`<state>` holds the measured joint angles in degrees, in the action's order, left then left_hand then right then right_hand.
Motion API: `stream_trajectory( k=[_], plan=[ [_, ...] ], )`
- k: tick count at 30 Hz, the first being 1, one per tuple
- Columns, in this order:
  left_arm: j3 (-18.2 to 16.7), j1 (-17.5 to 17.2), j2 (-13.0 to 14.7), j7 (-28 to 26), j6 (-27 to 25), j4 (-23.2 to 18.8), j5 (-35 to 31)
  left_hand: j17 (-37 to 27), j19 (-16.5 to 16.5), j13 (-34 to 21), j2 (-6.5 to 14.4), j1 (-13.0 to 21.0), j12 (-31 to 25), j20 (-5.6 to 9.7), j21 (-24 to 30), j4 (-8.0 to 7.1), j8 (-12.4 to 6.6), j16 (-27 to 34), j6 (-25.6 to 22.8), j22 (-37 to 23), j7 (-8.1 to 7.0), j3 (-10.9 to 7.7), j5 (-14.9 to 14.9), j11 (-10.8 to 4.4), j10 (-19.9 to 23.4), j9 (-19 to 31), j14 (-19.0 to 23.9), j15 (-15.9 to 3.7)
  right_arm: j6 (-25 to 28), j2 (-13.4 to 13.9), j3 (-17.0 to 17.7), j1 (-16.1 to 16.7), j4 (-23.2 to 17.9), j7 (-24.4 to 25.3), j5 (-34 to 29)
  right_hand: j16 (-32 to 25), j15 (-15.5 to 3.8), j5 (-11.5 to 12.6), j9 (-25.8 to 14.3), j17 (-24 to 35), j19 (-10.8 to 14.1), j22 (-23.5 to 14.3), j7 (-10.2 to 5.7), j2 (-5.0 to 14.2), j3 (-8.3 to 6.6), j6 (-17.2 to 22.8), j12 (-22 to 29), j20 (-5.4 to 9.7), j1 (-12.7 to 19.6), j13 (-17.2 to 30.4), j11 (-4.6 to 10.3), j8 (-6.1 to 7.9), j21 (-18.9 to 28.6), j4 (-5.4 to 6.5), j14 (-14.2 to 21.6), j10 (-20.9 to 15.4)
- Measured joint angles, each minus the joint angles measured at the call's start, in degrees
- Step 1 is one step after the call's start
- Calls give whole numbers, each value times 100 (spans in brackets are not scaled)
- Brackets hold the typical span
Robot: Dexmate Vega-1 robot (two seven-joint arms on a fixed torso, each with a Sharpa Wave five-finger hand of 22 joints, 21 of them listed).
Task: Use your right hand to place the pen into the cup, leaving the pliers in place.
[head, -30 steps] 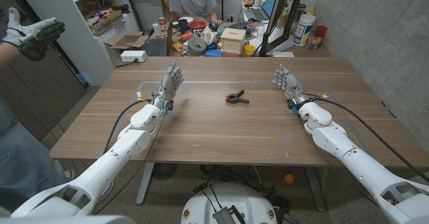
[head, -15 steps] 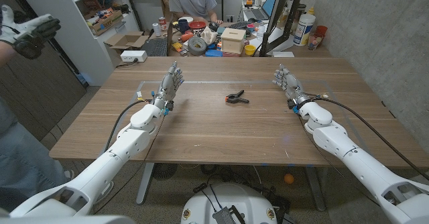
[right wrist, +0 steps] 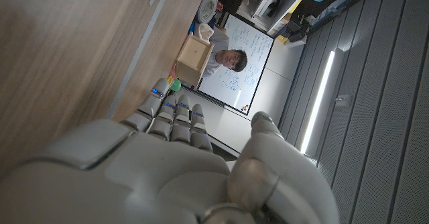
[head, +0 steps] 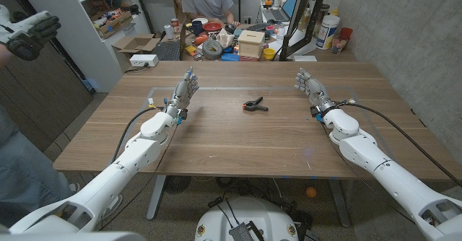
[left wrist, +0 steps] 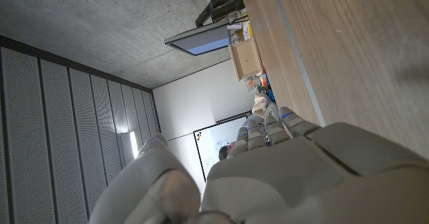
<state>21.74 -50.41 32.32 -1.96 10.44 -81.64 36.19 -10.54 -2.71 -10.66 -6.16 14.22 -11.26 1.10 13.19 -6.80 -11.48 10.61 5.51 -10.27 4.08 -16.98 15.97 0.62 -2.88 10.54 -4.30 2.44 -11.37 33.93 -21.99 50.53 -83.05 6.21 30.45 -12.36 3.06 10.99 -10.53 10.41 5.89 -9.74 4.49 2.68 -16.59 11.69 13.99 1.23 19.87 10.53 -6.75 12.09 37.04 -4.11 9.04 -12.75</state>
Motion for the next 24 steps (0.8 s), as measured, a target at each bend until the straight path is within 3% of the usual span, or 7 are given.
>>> stream_trajectory(
  k=[11,15,24],
  plan=[
    [-23,-79,119,-63,-97,-189,-27,0,0,-1,53,53,0,0,0,24,0,0,-62,0,1,-24,0,-31,30,0,0,0,175,195,13,97,-326,342,-339,0,-41,0,-28,-2,52,0,-49,5,-74,112,-1,12,236,0,29,5,-82,-197,40,-46],
    [-30,-98,147,-71,-138,-234,-29,1,21,-1,76,76,-41,-29,-27,48,0,0,-126,1,-1,-48,0,-53,53,-1,0,0,225,274,19,118,-432,434,-456,0,-41,0,-28,-2,52,0,-121,20,-97,184,-1,11,298,0,60,21,-105,-221,40,-77],
    [-40,-136,230,-107,-251,-372,-30,1,42,-1,128,128,-62,-82,-27,48,-44,22,-217,1,12,-48,0,7,134,-1,88,22,454,466,35,156,-673,747,-888,0,-103,0,-27,-2,103,0,-347,81,-200,410,42,0,672,0,155,65,-189,-403,101,-248]
  ],
)
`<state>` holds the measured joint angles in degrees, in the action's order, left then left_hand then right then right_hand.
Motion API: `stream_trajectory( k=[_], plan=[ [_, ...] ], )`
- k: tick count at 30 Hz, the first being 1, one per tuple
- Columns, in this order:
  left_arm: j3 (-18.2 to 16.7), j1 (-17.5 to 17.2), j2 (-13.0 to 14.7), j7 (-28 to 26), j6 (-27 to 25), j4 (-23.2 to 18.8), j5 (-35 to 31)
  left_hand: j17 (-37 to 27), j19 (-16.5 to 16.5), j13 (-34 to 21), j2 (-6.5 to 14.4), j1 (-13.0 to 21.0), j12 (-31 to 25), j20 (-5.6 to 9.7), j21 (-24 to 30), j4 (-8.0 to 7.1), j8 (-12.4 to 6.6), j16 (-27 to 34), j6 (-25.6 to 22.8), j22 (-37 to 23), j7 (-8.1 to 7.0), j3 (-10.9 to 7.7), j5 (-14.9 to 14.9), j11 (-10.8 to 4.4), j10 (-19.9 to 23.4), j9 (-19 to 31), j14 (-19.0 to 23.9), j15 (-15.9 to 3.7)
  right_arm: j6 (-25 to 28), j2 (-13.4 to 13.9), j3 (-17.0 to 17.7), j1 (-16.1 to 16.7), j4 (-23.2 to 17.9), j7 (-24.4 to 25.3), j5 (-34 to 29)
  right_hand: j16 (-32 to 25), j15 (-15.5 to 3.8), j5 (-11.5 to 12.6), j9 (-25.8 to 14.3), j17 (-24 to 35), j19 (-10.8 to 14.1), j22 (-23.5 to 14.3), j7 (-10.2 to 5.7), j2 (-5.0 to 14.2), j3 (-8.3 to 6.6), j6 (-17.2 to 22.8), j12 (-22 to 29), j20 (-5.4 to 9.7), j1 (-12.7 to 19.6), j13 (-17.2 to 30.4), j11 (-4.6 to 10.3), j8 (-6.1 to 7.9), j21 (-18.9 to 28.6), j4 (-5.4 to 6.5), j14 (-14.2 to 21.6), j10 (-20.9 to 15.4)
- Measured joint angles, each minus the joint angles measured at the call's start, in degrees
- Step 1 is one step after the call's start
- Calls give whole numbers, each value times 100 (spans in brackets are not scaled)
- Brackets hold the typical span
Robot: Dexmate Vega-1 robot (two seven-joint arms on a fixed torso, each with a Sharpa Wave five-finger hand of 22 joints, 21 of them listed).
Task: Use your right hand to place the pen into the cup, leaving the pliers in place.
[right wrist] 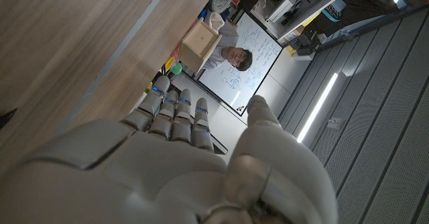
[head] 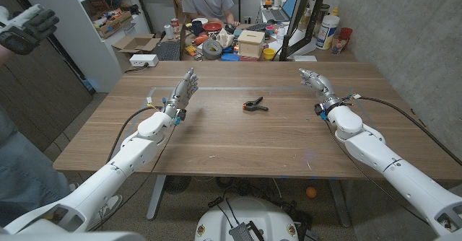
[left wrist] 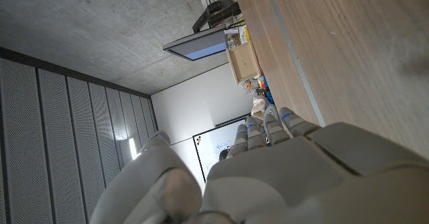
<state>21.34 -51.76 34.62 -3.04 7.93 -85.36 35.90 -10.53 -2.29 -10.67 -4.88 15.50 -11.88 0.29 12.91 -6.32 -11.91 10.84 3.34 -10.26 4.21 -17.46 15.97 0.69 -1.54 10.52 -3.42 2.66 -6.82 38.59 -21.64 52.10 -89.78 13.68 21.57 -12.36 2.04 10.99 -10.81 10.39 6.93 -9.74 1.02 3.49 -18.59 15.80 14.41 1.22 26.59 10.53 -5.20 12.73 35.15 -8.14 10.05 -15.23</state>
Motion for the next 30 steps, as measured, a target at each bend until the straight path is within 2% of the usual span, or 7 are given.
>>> stream_trajectory(
  k=[4,8,18,19,22,30],
  plan=[
    [-11,-25,31,-27,-35,-58,0,0,0,0,0,0,0,0,0,0,0,0,-40,0,-22,0,0,-28,28,0,0,0,119,100,10,27,-115,109,-178,28,0,-41,0,0,0,0,-66,-1,0,65,0,0,75,0,18,0,-44,-48,0,-64],
    [-24,-48,61,-47,-59,-110,0,0,0,0,23,23,0,0,0,0,0,0,-53,0,-35,0,0,-28,28,0,0,0,212,202,26,57,-230,184,-315,29,0,-41,0,0,0,0,-112,-8,0,112,0,0,142,0,18,20,-84,-48,0,-64],
    [-47,-83,122,-96,-116,-218,-37,1,0,0,45,45,0,0,0,23,0,0,-151,0,-53,-23,0,-60,59,0,30,-31,423,495,125,195,-531,291,-496,28,-41,-41,1,1,-1,0,-153,37,-34,275,0,0,294,0,90,63,-147,-82,41,-135],
    [-62,-119,174,-101,-124,-311,-42,0,0,0,45,45,0,1,0,23,0,0,-151,0,-53,-23,0,-60,59,0,31,-31,669,528,136,213,-566,399,-659,28,-41,-41,1,1,-1,0,-153,29,-42,275,0,0,302,0,101,63,-147,-90,41,-147],
    [-69,-137,190,-102,-124,-348,-42,1,0,0,45,45,0,1,0,23,0,0,-151,1,-53,-23,0,-60,59,0,30,-30,778,539,140,219,-578,462,-741,28,-41,-40,1,1,-1,1,-203,18,-47,325,1,0,380,0,121,63,-168,-94,41,-168],
    [-98,-202,229,-168,-137,-452,-72,1,0,0,75,75,1,1,-22,48,-45,0,-203,1,-105,2,0,-101,100,-1,45,-45,1213,847,158,342,-931,673,-1173,46,-72,-40,-27,1,-1,0,-338,29,-65,460,23,0,544,0,203,63,-233,-112,72,-250]
  ],
)
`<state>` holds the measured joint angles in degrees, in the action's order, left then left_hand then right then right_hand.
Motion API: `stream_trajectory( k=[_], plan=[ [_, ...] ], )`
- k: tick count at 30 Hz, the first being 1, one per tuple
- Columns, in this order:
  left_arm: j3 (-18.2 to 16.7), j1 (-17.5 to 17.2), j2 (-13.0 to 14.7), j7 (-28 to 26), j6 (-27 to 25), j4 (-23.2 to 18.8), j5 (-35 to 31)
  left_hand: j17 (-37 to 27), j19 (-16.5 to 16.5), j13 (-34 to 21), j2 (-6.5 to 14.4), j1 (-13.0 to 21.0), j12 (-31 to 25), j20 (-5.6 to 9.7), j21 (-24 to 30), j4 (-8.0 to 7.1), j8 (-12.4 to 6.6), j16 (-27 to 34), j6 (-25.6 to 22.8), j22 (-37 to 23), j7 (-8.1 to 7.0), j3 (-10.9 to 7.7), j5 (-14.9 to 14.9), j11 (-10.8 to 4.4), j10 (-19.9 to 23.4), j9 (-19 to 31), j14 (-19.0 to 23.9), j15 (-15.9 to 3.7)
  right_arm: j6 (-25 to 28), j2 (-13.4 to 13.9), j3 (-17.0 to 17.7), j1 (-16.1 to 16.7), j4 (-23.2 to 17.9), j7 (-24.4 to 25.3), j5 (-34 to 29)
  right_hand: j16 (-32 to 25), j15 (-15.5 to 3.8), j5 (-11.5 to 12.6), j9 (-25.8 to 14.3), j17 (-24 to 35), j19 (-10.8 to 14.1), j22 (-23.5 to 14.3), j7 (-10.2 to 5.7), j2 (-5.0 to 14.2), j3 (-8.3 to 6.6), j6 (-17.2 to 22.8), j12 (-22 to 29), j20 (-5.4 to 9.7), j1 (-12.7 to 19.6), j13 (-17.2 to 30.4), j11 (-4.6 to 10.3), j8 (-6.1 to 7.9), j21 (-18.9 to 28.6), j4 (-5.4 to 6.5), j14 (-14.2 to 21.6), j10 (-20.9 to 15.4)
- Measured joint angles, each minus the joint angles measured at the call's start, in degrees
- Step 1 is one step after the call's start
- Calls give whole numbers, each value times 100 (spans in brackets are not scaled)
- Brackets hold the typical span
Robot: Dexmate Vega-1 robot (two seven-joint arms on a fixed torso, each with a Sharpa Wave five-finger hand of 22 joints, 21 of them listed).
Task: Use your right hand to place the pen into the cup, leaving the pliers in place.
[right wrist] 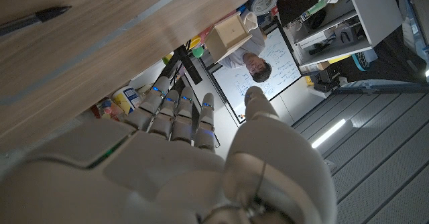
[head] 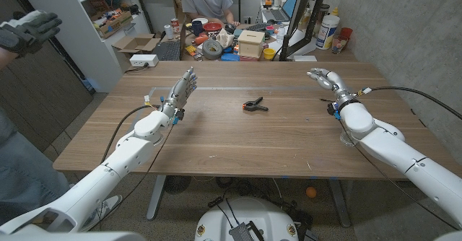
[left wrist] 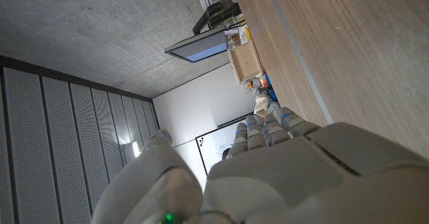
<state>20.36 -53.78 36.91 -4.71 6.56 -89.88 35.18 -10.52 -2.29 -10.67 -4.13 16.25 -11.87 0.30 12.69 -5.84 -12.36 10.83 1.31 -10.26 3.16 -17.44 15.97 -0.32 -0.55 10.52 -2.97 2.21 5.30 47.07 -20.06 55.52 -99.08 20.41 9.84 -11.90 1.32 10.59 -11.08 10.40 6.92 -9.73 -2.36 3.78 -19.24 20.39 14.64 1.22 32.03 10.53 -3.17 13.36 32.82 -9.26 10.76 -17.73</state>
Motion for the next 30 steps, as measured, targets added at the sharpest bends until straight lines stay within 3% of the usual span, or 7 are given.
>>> stream_trajectory(
  k=[15,30],
  plan=[
    [-81,-155,63,-68,80,-152,-16,0,32,0,23,23,-26,-32,0,0,0,0,-63,0,45,0,0,31,32,0,15,-16,789,437,-92,55,-465,88,-726,26,-21,0,1,0,0,-29,-97,-30,0,96,0,0,150,0,73,22,-44,0,-22,34],
    [-120,-286,88,-98,122,-257,1,0,12,-1,23,23,-27,-52,0,-1,1,0,-112,1,32,0,-35,32,32,-1,67,-8,1638,930,-344,-178,-829,-410,-1420,26,-22,0,1,0,0,-28,-215,-68,1,214,-2,0,324,29,134,22,-88,-47,-20,34]
  ],
)
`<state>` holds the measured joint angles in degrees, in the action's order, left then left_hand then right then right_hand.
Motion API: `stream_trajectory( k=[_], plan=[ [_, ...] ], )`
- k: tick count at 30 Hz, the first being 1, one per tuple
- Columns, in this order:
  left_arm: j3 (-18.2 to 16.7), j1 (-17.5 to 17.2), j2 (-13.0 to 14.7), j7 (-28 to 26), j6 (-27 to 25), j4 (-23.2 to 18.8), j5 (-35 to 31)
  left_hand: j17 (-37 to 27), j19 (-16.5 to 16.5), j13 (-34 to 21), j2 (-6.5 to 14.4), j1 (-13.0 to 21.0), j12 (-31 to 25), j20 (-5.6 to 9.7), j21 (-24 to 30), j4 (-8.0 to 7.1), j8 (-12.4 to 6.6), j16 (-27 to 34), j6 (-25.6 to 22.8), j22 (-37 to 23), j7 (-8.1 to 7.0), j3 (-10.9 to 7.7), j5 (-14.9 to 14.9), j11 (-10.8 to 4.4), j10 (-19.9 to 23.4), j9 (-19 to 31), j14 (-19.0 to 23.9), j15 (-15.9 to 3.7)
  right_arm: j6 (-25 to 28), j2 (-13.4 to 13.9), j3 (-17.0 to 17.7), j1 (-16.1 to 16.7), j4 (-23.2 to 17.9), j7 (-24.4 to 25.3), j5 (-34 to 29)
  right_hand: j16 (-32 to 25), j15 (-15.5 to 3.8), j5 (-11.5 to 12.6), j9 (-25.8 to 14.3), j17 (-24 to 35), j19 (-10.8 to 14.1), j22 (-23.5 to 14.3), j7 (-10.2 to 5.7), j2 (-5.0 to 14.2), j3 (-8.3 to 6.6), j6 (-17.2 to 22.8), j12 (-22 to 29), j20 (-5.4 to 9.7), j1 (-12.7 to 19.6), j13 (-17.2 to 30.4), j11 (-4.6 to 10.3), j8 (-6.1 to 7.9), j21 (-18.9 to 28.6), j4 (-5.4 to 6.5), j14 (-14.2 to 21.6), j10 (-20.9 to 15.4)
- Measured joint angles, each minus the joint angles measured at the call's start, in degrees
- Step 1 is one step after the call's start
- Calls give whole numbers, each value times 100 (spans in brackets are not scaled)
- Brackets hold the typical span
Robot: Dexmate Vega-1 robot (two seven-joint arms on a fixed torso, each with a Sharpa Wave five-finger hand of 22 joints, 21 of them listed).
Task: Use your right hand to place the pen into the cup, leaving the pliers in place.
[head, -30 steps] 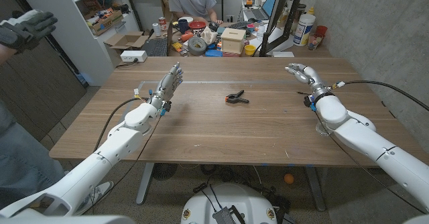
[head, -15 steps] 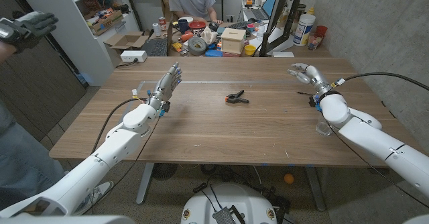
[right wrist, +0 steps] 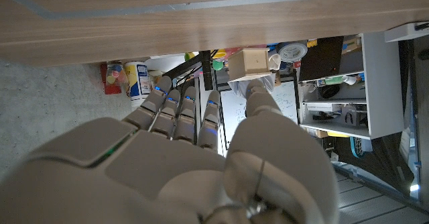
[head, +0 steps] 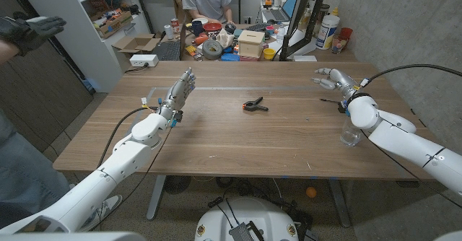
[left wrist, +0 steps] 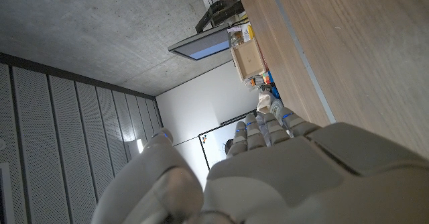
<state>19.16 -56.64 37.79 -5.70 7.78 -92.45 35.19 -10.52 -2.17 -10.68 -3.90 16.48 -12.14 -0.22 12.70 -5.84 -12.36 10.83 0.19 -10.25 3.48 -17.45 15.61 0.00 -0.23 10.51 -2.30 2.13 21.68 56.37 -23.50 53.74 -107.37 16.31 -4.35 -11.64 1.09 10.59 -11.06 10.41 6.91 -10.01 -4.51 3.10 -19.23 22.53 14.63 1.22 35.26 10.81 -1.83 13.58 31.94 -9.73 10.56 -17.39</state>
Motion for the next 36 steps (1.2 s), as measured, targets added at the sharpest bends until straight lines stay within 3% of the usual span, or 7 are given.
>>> stream_trajectory(
  k=[13,21,25,36],
  plan=[
    [-23,-92,0,-89,10,-84,5,0,23,0,23,23,0,-22,0,23,0,0,-31,0,31,23,0,41,41,1,48,8,469,314,-288,-280,-73,-451,-563,-1,-60,0,1,0,23,1,-124,-29,0,124,-23,18,195,-1,83,4,-61,0,61,-40],
    [-24,-104,1,-145,-3,-145,-31,0,22,0,23,23,0,-22,0,23,0,0,-30,0,31,23,0,41,41,4,47,8,687,395,-554,-506,10,-703,-1023,2,-60,23,0,0,42,1,-150,-89,-15,376,-23,0,376,-1,140,45,-108,-14,60,-43],
    [-23,-116,5,-167,-25,-186,-44,0,22,0,23,23,0,-22,0,23,0,0,-30,0,31,23,0,41,41,4,47,8,802,443,-722,-651,32,-884,-1346,21,-59,23,1,0,44,1,-233,-135,-15,459,-66,1,422,-1,279,45,-145,-14,60,13],
    [-36,-176,29,-242,-59,-272,-74,0,22,0,23,23,0,-21,0,23,0,0,-29,0,31,23,0,40,40,3,47,8,1088,480,-1051,-936,91,-1293,-2107,21,-91,22,15,0,104,1,-339,-226,43,565,-89,21,513,-15,317,45,-167,-5,92,52]
  ],
)
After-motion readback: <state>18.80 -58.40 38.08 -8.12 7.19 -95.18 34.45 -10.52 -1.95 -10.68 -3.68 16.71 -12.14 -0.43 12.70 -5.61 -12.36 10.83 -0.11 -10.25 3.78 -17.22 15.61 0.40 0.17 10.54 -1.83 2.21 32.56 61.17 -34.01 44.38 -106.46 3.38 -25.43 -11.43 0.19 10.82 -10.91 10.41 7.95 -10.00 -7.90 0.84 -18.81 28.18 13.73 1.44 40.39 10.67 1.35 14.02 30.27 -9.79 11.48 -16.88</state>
